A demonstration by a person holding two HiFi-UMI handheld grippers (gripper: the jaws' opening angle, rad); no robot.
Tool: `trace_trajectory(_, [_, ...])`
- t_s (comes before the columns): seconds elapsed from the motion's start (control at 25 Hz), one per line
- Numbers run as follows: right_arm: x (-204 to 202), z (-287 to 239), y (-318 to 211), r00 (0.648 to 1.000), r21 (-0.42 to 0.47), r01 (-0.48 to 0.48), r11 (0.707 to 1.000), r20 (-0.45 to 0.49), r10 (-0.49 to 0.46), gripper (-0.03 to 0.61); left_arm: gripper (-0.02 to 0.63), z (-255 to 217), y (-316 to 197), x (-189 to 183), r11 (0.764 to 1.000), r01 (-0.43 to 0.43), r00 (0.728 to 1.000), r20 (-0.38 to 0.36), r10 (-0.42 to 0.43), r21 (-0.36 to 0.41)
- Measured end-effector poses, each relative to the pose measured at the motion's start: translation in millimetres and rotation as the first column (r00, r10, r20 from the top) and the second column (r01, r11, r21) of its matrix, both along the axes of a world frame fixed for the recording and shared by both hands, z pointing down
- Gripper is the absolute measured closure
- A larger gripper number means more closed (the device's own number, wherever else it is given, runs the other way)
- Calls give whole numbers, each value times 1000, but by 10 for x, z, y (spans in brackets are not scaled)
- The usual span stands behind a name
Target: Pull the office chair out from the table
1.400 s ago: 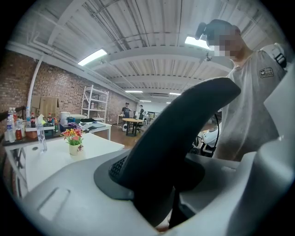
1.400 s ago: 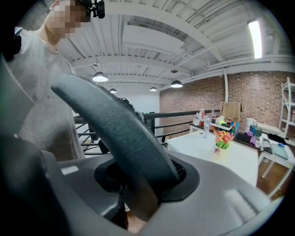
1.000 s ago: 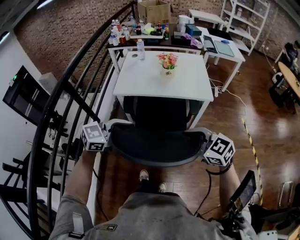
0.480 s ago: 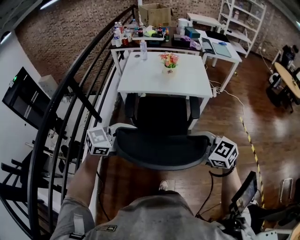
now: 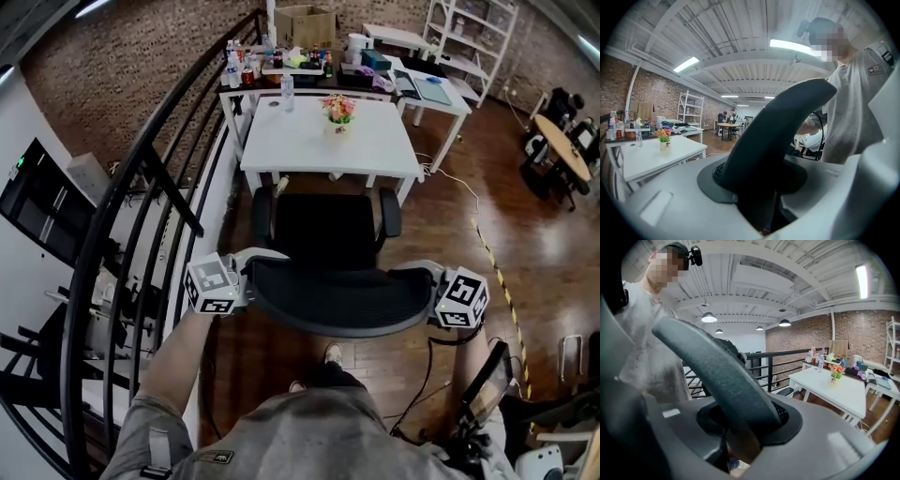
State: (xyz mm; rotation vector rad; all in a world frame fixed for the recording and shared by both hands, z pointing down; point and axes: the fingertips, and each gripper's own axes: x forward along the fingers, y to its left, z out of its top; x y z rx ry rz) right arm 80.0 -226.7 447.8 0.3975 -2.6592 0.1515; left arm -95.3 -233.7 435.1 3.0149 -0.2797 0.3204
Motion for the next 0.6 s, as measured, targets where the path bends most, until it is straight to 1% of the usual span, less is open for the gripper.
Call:
trace_trajectory(0.36, [-98, 20, 664, 1000, -28, -16, 999, -7, 16, 422, 449, 11, 620, -91, 1000, -28, 1000, -2, 28, -9])
trace_trajectory(0.6, [-90, 33, 1022, 1000, -23, -17, 1000, -8, 17, 425, 443, 15, 947, -84, 1000, -16, 1000, 0, 16, -8])
